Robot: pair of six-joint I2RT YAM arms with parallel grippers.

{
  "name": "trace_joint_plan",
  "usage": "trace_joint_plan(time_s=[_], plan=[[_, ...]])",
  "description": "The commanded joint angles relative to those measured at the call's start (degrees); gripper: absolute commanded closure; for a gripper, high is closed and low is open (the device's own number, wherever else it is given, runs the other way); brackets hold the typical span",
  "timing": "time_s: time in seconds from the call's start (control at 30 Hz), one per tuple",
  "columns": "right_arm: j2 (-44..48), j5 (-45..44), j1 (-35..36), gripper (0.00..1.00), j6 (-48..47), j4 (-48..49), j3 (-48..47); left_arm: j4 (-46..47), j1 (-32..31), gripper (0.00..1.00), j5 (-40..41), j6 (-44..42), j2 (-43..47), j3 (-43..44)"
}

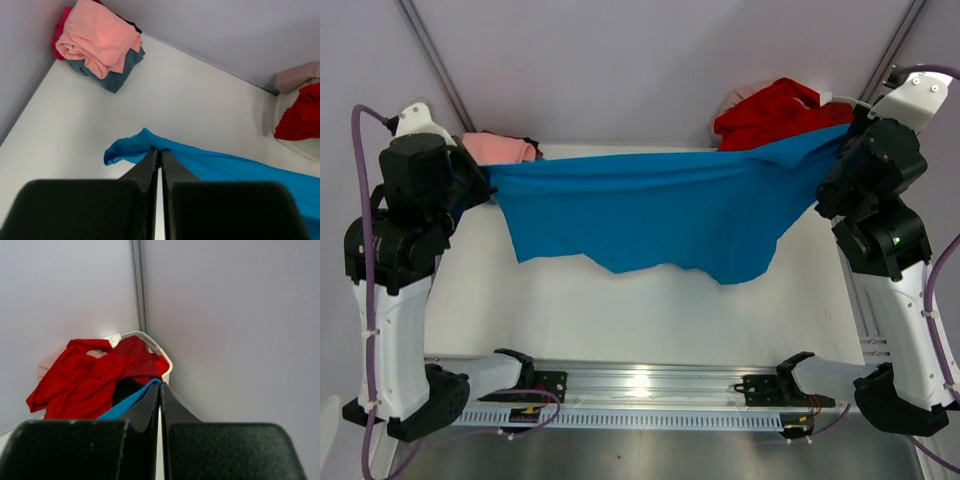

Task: Fold and stack the t-shirts
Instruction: Flatten out the tshirt

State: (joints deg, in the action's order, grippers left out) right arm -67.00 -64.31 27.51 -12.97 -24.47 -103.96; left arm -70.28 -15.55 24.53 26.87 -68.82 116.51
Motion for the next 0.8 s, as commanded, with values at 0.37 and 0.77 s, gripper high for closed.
trace_joint_plan(time_s=[0.37, 0.77], plan=[[-0.41, 6.22, 1.67, 1.00, 8.75, -10.25, -2.13, 6.64, 1.31, 0.99, -22.23, -2.17, 11.07, -6.90], [1.00, 6.13, 2.90, 1.00, 7.00, -9.11, -0.80, 6.65, 1.31, 0.99, -27.26, -0.07, 13.27, -7.87]])
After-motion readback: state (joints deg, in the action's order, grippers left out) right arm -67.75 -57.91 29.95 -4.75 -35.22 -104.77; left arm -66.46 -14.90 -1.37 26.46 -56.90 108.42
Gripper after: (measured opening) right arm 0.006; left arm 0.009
